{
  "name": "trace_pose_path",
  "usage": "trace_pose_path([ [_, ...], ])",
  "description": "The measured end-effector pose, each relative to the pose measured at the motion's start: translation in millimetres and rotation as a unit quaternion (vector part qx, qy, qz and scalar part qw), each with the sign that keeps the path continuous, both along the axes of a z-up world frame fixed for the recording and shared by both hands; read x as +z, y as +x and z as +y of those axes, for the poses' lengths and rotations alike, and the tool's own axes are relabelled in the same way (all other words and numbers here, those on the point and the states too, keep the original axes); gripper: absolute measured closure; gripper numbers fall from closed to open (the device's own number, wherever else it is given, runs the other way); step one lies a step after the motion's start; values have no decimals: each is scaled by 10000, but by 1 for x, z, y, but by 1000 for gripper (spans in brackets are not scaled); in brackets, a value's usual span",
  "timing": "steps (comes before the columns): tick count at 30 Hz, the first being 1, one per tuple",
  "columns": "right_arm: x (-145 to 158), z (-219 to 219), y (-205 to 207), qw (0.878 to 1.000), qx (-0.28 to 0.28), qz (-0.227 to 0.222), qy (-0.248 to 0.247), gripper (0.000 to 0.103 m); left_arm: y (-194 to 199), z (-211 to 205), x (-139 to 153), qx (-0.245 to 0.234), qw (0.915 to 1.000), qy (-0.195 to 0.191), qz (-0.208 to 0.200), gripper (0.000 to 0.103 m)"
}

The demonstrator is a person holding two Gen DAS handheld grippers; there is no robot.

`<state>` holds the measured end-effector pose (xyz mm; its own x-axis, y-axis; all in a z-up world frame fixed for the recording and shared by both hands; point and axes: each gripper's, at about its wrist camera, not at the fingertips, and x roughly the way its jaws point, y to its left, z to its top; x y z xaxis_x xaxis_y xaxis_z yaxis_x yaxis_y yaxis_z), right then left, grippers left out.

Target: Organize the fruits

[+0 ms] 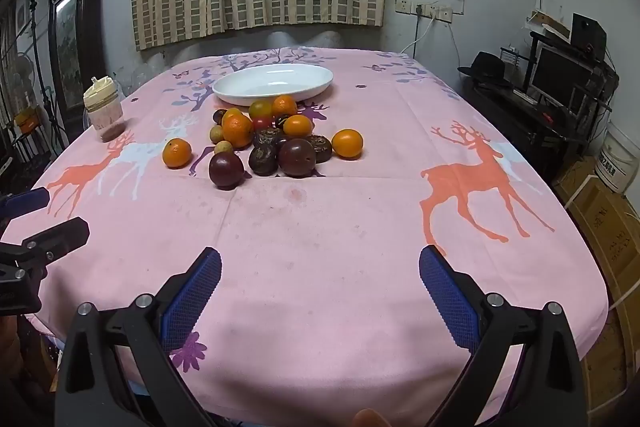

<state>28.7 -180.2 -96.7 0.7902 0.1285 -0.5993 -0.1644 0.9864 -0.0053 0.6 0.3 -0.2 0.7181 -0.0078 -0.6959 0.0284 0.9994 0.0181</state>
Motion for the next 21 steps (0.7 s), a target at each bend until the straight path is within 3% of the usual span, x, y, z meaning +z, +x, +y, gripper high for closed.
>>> trace_pose_path([
  [4,0,0,0,10000,6,12,-5,4,1,-1,1,-4,9999,139,-78,5],
  [21,-2,2,1,10000,-1,46,-40,4,-3,-4,-6,-42,9999,116,-70,5],
])
